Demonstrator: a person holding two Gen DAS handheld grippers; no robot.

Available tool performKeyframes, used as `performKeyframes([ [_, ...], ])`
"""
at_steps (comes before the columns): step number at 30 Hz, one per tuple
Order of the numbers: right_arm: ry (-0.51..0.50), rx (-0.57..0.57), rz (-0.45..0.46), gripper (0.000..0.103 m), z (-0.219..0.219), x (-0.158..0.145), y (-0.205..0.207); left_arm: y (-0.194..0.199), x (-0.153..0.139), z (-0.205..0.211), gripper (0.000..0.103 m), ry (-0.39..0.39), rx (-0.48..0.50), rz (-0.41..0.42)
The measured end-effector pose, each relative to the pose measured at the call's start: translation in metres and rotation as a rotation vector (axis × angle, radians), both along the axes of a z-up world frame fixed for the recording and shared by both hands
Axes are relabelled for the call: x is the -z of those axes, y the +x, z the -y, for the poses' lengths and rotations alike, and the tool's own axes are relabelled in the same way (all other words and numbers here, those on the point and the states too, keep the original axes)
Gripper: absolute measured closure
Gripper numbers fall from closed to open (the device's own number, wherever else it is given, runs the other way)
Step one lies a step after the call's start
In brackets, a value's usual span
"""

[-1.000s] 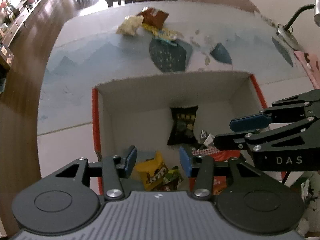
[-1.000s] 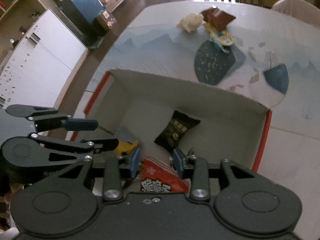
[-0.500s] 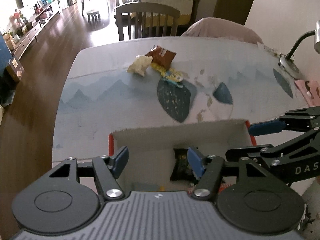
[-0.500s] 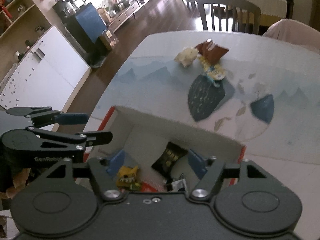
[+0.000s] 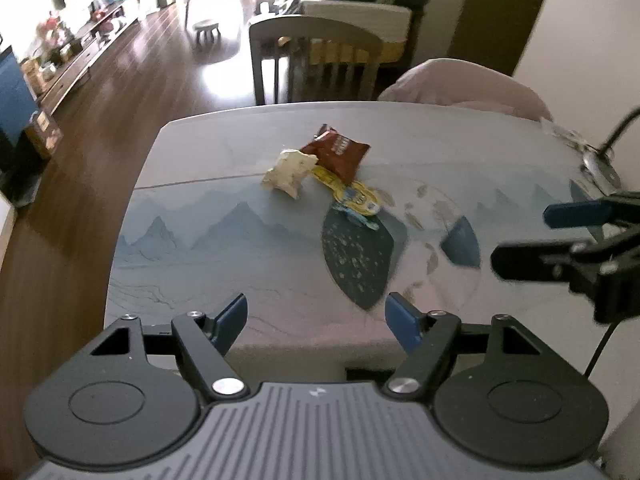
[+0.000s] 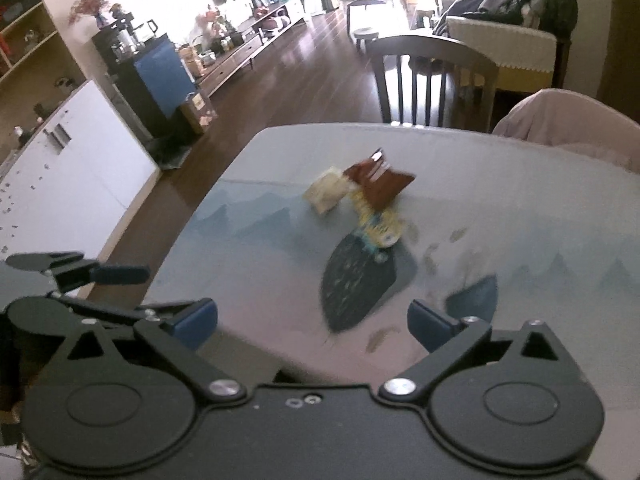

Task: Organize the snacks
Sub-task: 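Move both tools back over the snack pile, then grasp the brown Oreo bag with the right tool while the left tool grasps the wrapped candy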

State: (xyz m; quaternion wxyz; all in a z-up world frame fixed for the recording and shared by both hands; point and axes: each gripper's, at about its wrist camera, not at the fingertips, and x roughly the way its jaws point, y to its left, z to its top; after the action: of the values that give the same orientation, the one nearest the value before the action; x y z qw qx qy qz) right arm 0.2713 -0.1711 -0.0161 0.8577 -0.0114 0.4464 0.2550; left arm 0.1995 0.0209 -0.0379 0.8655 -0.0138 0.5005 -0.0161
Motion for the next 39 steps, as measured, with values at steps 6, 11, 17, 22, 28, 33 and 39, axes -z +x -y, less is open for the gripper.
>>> performKeyframes([
  [6,-0.027,-0.008,-0.001,0.001,0.001,-0.002,0.064,0.052,0.017,0.005,0.027,-0.029,-0.084,-0.062],
  [11,-0.054,-0.010,-0.026,0.001,-0.005,0.009,0.118,0.092,0.034,0.008,0.027,-0.051,-0.143,-0.119],
  [17,-0.083,-0.033,-0.038,0.001,-0.019,0.025,0.177,0.133,0.054,0.012,0.027,-0.074,-0.198,-0.143],
  [22,-0.089,-0.052,-0.093,0.001,-0.032,0.051,0.221,0.165,0.084,0.018,0.027,-0.110,-0.243,-0.186],
  [28,-0.109,-0.067,-0.139,0.003,-0.043,0.084,0.261,0.192,0.120,0.029,0.027,-0.121,-0.268,-0.251],
  [33,-0.140,-0.085,-0.166,0.007,-0.052,0.110,0.282,0.209,0.151,0.030,0.027,-0.143,-0.299,-0.293],
  [39,-0.150,-0.127,-0.174,0.007,-0.064,0.127,0.291,0.220,0.175,0.041,0.036,-0.107,-0.283,-0.327],
])
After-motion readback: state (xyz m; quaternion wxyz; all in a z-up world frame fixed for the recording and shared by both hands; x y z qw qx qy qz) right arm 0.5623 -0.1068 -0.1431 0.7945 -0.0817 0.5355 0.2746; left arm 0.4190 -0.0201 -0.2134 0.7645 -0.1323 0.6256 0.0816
